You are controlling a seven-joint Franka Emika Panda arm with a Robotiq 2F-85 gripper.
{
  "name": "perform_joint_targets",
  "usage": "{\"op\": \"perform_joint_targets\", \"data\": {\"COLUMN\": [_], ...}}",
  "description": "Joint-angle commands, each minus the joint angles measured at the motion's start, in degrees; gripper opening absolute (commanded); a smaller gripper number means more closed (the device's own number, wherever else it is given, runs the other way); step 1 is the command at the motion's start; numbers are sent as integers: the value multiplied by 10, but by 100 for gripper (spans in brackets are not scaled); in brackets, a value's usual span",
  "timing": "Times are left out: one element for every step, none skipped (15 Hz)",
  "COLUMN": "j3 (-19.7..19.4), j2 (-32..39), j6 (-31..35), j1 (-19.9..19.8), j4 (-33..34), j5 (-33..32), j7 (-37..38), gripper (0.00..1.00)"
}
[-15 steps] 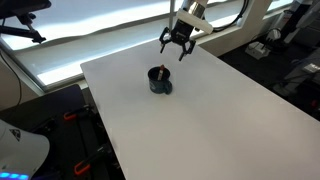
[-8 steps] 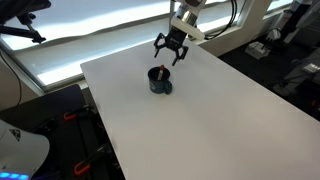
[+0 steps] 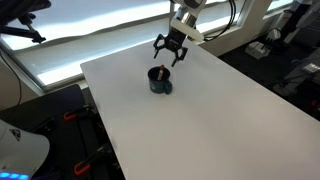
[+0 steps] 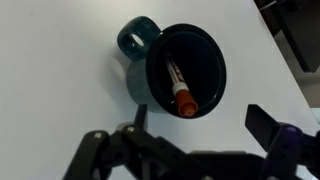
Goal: Remove the red marker from the green mug.
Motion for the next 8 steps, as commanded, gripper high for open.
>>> {"op": "perform_joint_targets", "data": {"j3": [-3,-4,-4,-3,-2,-2,-2,0], "j2": [-3,-4,-5,-6,-9,-12,-16,2], "j6": [-5,-5,-6,-5,-6,-7,-6,-2], "j1": [3,4,3,2,2,1,1,0], "j4": [-3,-6,-8,-11,-15,-19,-26,-3], "j5": [3,2,4,6,7,8,10,2], "j7": [18,22,30,33,38,45,51,33], "gripper": [100,100,100,100,100,100,100,100]}}
